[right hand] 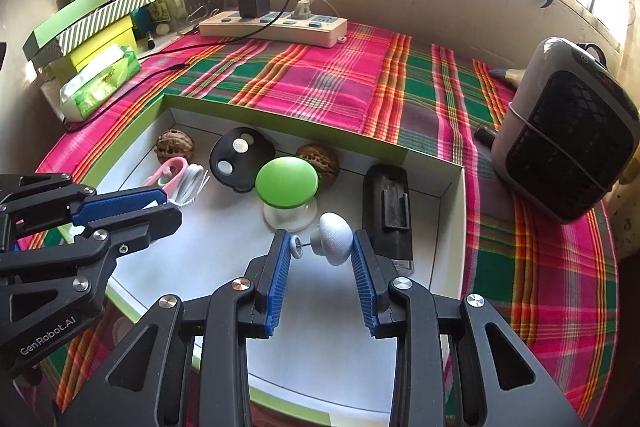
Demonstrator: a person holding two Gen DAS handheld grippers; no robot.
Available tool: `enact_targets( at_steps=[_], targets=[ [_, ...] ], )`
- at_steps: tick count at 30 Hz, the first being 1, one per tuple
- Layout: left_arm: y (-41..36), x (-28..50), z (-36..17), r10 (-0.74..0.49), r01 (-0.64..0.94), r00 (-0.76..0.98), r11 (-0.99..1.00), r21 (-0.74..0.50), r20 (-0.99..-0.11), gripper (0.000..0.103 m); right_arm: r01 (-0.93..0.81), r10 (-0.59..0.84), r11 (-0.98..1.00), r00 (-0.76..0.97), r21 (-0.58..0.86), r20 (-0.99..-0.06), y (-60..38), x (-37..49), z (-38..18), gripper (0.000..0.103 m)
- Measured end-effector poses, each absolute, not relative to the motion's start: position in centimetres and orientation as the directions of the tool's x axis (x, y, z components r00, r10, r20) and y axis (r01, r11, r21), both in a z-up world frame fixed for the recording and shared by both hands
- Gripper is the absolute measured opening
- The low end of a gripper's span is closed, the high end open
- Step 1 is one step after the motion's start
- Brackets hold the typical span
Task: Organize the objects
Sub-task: 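Carry the white cable and white knob over the box lid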
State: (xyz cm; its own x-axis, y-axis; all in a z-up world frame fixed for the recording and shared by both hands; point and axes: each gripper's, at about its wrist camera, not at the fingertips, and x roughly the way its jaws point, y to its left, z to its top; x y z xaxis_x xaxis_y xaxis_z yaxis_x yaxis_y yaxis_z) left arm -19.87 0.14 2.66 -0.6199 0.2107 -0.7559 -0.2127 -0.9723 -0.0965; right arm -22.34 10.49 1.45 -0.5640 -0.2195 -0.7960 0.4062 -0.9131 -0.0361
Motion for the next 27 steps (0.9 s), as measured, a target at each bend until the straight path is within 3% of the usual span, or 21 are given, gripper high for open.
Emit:
enact_targets(
  at_steps=[27],
  targets=[
    [0.5, -21.3, 1.2, 0.198, -0.210, -0.597, -0.974, -0.087, -0.778, 0.012, 0.426, -0.192, -0.900, -0.581, -0.095, -0.791, 9.7, -22.6, 0.9, 0.033]
  ],
)
